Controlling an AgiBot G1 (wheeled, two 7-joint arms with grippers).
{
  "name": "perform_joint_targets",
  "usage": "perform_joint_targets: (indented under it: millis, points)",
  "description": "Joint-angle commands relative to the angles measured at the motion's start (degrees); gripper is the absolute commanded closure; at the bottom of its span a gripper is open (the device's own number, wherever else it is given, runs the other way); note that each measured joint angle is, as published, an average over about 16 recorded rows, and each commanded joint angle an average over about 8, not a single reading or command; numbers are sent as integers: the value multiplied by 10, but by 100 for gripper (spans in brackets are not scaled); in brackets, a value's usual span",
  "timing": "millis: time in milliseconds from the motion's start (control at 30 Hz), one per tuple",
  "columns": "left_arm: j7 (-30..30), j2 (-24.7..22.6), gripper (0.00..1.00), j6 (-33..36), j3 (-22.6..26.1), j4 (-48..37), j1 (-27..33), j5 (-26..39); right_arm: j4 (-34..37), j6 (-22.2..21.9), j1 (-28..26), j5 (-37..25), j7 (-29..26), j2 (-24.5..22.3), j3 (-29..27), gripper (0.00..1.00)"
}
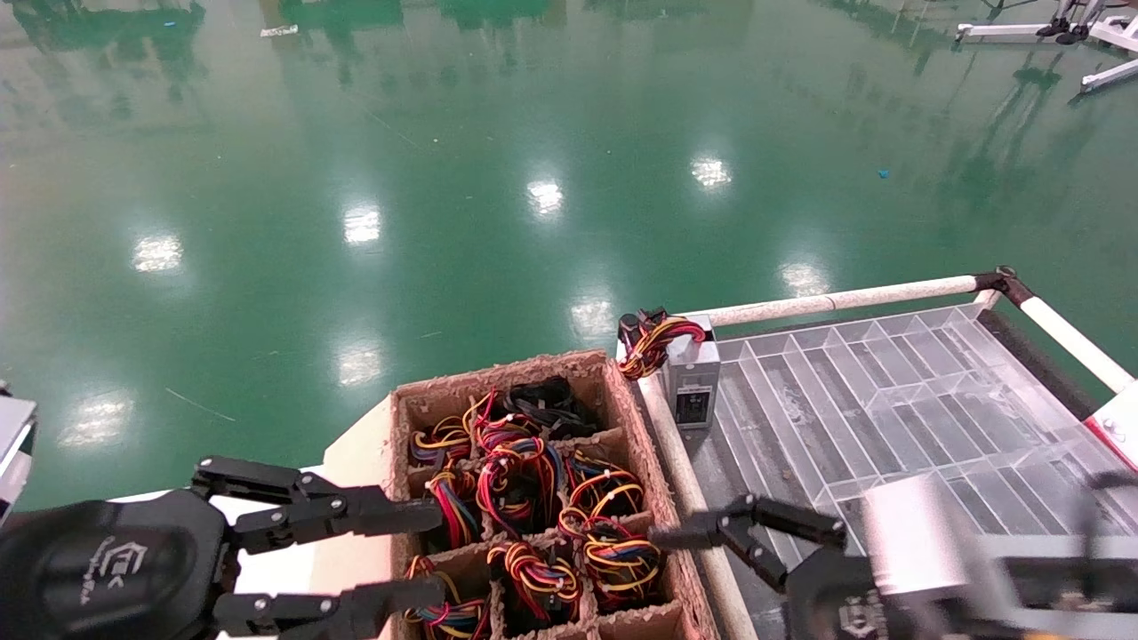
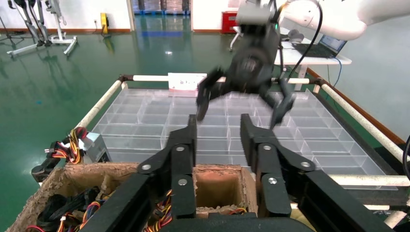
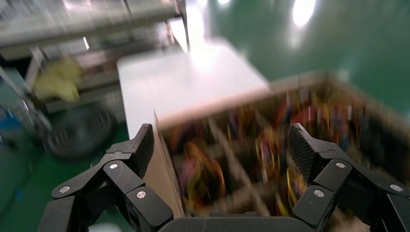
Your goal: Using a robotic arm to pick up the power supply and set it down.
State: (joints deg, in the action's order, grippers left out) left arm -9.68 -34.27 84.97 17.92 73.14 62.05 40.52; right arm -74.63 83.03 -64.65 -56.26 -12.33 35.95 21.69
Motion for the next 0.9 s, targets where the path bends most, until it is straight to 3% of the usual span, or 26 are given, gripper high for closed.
perform_joint_targets:
  millis: [33, 100, 133, 367, 400, 567, 900]
  points:
    - [0, 0, 100, 0, 0, 0, 0, 0, -5, -11, -8, -40, -7, 1, 14, 0]
    - [0, 0, 100, 0, 0, 0, 0, 0, -7, -21, -20, -70, -15, 7, 25, 0]
    - [0, 0, 100, 0, 0, 0, 0, 0, -7, -25, -25, -82, -19, 10, 30, 6]
    - [0, 0, 100, 0, 0, 0, 0, 0, -6, -40, -60, -164, -32, 39, 62, 90]
    - [0, 0, 100, 0, 0, 0, 0, 0, -6, -42, -65, -176, -33, 44, 67, 97]
    - [0, 0, 100, 0, 0, 0, 0, 0, -7, -63, -80, -224, -33, 70, 84, 100]
    - [0, 0, 100, 0, 1, 0, 0, 0, 9, -88, -90, -263, -27, 111, 101, 100]
